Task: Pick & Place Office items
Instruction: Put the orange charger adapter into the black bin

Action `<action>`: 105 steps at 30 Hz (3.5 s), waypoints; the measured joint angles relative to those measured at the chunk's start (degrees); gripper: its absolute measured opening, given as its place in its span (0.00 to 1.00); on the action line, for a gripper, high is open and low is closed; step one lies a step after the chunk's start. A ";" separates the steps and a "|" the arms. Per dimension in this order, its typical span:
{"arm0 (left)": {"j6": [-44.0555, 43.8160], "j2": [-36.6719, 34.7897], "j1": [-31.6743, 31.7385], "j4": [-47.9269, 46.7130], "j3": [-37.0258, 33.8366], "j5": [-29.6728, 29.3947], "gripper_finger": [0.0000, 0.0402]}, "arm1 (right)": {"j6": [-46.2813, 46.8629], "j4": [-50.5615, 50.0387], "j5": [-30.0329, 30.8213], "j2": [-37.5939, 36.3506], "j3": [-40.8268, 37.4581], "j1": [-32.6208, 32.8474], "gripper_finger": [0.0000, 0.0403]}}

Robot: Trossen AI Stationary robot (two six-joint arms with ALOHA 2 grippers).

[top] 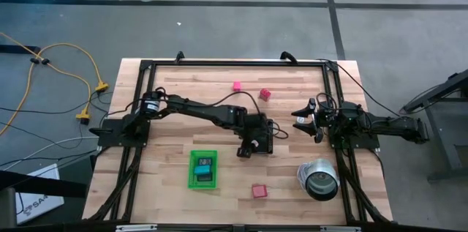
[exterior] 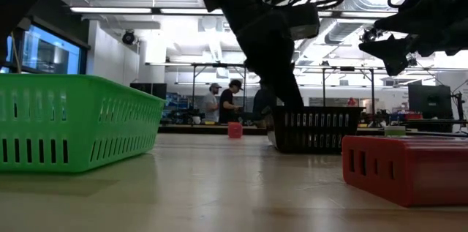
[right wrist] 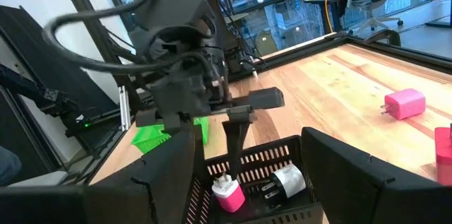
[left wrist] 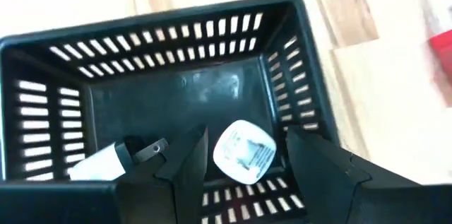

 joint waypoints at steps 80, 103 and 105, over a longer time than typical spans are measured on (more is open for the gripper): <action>19.05 0.08 35.21 -14.01 4.53 8.34 0.85 | -0.02 -0.01 -0.02 0.02 0.00 0.00 0.62; 21.60 3.91 36.11 -11.72 4.55 8.53 0.85 | 0.00 0.00 -0.02 0.02 0.00 0.00 0.62; 21.60 3.91 36.11 -11.72 4.55 8.53 0.85 | -0.02 0.00 -0.02 0.02 0.00 0.00 0.62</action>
